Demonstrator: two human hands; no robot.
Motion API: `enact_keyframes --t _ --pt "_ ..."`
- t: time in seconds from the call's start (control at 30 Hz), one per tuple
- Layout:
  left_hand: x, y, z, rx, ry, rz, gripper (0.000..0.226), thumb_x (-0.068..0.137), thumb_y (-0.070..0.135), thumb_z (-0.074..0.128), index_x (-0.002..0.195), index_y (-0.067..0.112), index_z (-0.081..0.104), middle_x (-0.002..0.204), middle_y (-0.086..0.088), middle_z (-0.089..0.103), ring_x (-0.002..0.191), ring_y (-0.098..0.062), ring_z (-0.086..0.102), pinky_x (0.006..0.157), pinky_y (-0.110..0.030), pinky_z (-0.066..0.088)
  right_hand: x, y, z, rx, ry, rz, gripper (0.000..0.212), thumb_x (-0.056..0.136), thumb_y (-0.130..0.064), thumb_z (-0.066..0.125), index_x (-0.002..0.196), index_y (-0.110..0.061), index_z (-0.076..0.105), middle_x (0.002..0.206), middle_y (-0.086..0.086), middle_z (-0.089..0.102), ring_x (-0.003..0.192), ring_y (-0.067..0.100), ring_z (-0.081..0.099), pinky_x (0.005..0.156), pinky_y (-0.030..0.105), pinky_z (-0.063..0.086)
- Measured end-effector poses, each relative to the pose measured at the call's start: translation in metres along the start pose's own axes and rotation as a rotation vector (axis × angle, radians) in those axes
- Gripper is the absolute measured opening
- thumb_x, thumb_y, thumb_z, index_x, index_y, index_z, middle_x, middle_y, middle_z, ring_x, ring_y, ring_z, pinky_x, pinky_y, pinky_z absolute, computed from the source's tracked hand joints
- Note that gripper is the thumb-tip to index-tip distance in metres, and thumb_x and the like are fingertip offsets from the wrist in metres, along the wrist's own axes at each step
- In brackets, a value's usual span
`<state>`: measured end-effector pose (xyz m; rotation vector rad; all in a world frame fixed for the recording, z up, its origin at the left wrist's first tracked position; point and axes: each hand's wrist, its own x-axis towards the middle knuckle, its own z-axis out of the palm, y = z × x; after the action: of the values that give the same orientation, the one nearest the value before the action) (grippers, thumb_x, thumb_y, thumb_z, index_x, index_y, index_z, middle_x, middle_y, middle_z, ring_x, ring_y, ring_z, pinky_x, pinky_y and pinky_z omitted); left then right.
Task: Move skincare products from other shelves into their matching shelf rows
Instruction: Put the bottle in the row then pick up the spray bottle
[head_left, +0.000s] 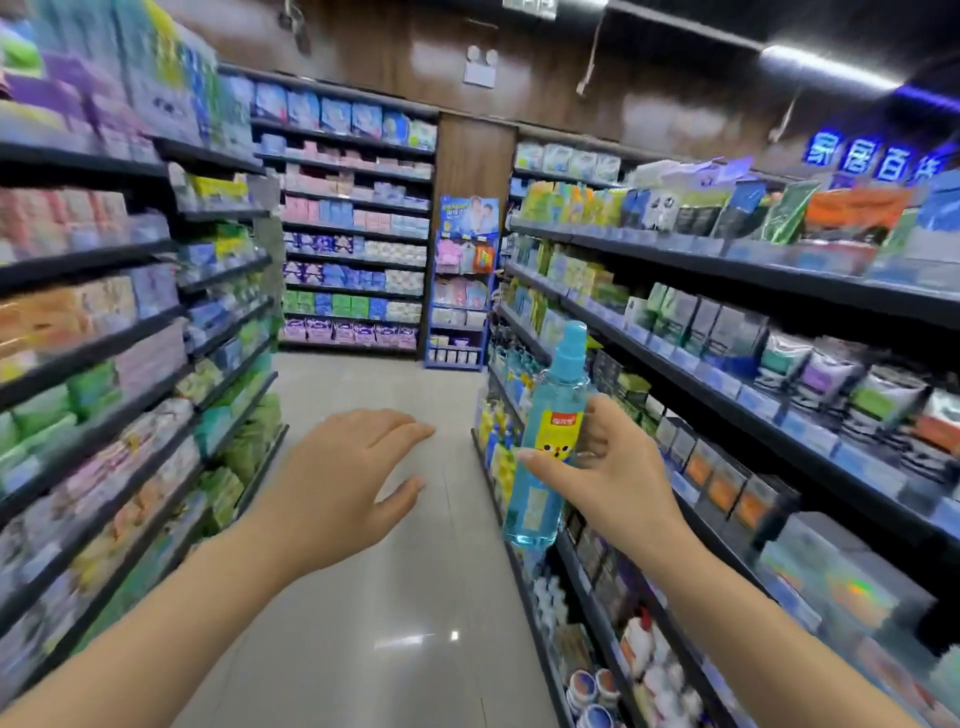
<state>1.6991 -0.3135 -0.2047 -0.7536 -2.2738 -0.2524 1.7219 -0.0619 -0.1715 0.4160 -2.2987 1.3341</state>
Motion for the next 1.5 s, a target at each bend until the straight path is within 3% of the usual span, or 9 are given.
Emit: enact_keyframes --t 0.2,0.47,0.67,1.1,1.37,1.5 --pt "0.071 -0.122 0.060 -0.043 0.008 0.046 0.044 0.085 0.044 0.048 0.119 0.019 0.060 0.111 0.003 0.063 0.098 -0.018 0.061 0.083 -0.033 0.050 0.119 0.028 0.068 -0.004 0.054 0.027 0.038 0.072 -0.031 0.079 0.102 -0.039 0.057 0.093 -0.017 0.070 0.085 0.003 0.066 0.077 0.036 0.057" --pt "0.157 -0.255 0.169 -0.085 -0.014 0.042 0.045 0.085 0.047 0.045 0.120 0.022 0.060 0.111 0.008 0.063 0.100 -0.014 0.060 0.087 -0.030 0.050 0.263 0.104 0.133 -0.063 0.075 0.070 0.042 0.069 -0.039 0.079 0.105 -0.042 0.057 0.093 -0.018 0.069 0.087 0.005 0.065 0.075 0.039 0.056" --pt "0.250 -0.344 0.265 -0.098 0.005 0.077 0.044 0.086 0.046 0.046 0.118 0.019 0.061 0.109 0.006 0.064 0.097 -0.016 0.062 0.083 -0.033 0.052 0.393 0.182 0.168 -0.085 0.135 0.064 0.038 0.069 -0.037 0.079 0.099 -0.043 0.056 0.088 -0.022 0.067 0.083 -0.003 0.062 0.071 0.024 0.052" --pt "0.434 -0.535 0.437 -0.123 0.027 0.109 0.042 0.085 0.045 0.047 0.116 0.021 0.062 0.108 0.008 0.064 0.099 -0.013 0.059 0.084 -0.028 0.048 0.676 0.306 0.239 -0.142 0.170 0.061 0.039 0.071 -0.037 0.079 0.103 -0.042 0.055 0.091 -0.015 0.067 0.085 0.004 0.063 0.072 0.031 0.056" --pt "0.561 -0.663 0.540 -0.215 0.015 0.185 0.044 0.086 0.045 0.047 0.119 0.019 0.062 0.112 0.005 0.065 0.102 -0.016 0.060 0.087 -0.032 0.049 0.827 0.378 0.288 -0.219 0.300 0.120 0.041 0.072 -0.036 0.079 0.106 -0.034 0.056 0.090 -0.014 0.068 0.083 0.003 0.063 0.075 0.036 0.055" --pt "0.631 -0.707 0.598 -0.275 0.024 0.254 0.046 0.086 0.046 0.045 0.120 0.020 0.061 0.113 0.005 0.065 0.102 -0.015 0.060 0.087 -0.031 0.048 0.895 0.413 0.296 -0.250 0.408 0.130 0.039 0.072 -0.035 0.079 0.100 -0.041 0.053 0.087 -0.019 0.066 0.081 0.000 0.061 0.071 0.027 0.053"
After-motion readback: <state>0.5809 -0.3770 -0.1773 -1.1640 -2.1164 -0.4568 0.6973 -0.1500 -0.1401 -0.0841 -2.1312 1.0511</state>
